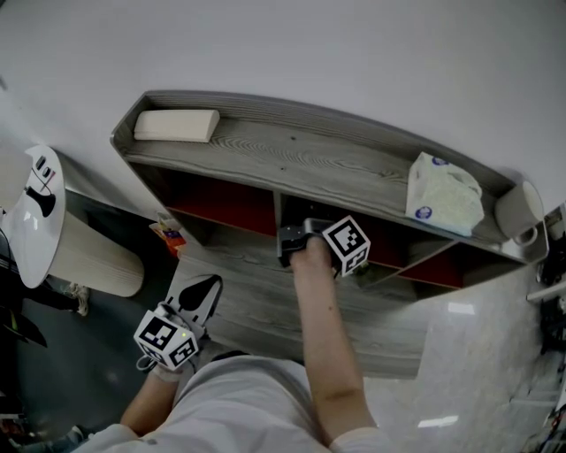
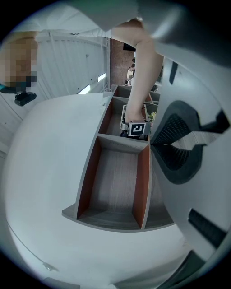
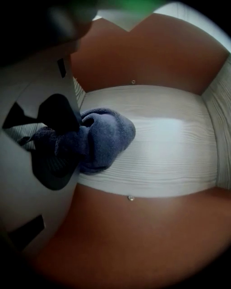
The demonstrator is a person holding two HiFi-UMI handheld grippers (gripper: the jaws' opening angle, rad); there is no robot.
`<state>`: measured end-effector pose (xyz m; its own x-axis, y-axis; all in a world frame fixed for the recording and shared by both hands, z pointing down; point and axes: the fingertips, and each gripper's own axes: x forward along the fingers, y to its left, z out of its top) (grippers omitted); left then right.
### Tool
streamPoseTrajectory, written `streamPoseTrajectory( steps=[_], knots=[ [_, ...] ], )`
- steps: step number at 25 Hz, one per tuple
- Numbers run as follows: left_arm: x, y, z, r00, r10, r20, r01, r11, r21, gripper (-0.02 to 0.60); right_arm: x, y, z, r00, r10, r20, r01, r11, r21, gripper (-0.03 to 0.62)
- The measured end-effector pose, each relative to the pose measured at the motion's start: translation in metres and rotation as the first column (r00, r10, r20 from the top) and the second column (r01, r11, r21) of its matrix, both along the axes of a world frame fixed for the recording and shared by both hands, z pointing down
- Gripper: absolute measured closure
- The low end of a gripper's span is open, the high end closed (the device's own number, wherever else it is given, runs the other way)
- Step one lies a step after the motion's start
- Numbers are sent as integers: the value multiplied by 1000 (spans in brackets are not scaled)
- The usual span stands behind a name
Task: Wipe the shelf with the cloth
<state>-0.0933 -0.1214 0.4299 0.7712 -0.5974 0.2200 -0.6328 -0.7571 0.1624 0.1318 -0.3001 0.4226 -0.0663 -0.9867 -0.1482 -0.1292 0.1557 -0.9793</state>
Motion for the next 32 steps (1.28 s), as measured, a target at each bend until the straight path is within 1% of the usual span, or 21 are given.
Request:
streamPoseTrajectory(
  steps=[4, 9, 15, 20, 24, 30, 32],
  knots=[
    [2, 1, 2, 1000, -2, 4, 2, 1000, -3, 566, -1, 0, -11, 1000, -18, -9, 19, 998, 57, 491],
    [8, 2, 0, 1000, 7, 5, -7, 1000, 3, 566, 8, 5, -46, 998, 18, -62, -7, 983, 183, 491],
    [20, 2, 0, 999, 35, 7, -35, 999, 9, 566, 39, 18, -63, 996, 81, -23, -72, 963, 258, 491],
    [36, 3, -1, 997, 74, 12, -74, 997, 7, 566, 75, 35, -72, 987, 156, 25, -156, 944, 290, 493],
    [52, 4, -2, 993, 114, 11, -114, 993, 13, 566, 106, 49, -76, 977, 211, 33, -211, 930, 300, 493],
    [73, 5, -3, 986, 165, 13, -165, 986, 18, 566, 160, 75, -72, 940, 335, 71, -341, 895, 287, 494],
    [78, 5, -3, 984, 176, 13, -177, 984, 17, 566, 174, 82, -70, 930, 360, 75, -366, 887, 282, 494]
  ],
)
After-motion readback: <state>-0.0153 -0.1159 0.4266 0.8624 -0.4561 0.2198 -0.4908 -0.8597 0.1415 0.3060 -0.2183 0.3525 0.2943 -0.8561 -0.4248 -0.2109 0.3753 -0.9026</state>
